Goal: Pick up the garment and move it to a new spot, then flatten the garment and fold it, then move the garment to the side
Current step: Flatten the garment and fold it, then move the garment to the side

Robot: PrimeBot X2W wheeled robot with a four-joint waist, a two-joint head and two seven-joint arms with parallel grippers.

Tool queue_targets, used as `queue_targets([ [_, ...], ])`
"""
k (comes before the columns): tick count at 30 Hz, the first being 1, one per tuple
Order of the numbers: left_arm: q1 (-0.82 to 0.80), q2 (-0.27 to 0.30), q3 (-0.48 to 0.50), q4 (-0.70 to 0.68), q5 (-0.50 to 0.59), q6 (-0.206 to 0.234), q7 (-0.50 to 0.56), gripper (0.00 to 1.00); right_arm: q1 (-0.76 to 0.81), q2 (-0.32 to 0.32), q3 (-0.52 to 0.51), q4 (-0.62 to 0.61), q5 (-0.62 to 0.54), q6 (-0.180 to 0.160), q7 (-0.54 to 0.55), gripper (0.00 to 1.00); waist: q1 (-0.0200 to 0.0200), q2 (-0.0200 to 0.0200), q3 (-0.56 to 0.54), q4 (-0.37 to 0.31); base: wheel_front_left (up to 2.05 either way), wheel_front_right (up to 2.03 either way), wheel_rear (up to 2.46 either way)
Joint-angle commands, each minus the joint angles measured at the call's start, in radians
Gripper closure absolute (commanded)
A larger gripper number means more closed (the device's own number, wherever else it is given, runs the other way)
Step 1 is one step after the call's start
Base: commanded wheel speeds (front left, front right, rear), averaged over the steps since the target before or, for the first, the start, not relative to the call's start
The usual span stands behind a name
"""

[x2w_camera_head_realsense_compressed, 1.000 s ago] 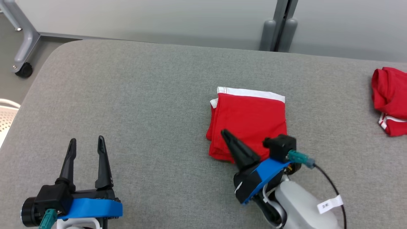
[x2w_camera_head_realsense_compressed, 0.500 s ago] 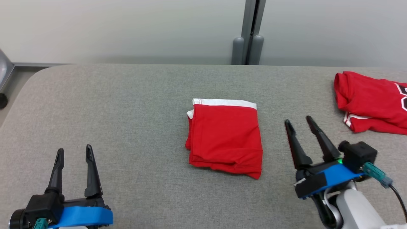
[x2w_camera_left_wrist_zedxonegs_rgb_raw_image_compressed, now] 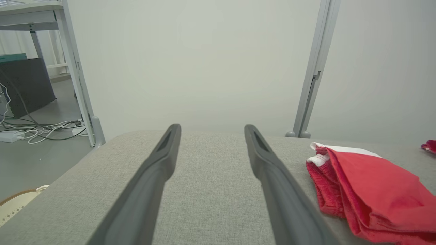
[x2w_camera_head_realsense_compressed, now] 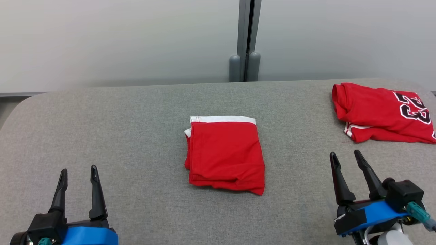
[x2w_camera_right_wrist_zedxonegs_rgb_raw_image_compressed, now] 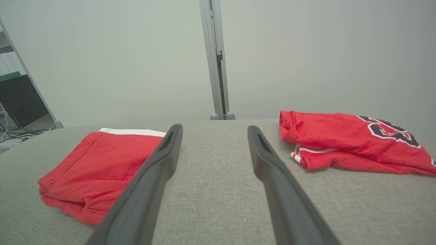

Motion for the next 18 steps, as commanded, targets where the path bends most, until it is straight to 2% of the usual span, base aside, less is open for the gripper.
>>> queue_targets([
  [1,0.011,0.008,-0.001,0.005,0.000,0.004,-0.004,0.00,0.022,0.007,-0.003,-0.001,-0.012,0.000,-0.003,0.00,0.0001,0.0000,-0.009,-0.006,0.00,0.00,0.00],
  [18,0.033,0.031,-0.017,0.000,-0.025,-0.001,0.057,0.00,0.085,0.026,-0.027,-0.024,-0.033,0.000,0.030,0.00,0.0001,0.0000,-0.051,-0.007,0.00,0.00,0.00],
])
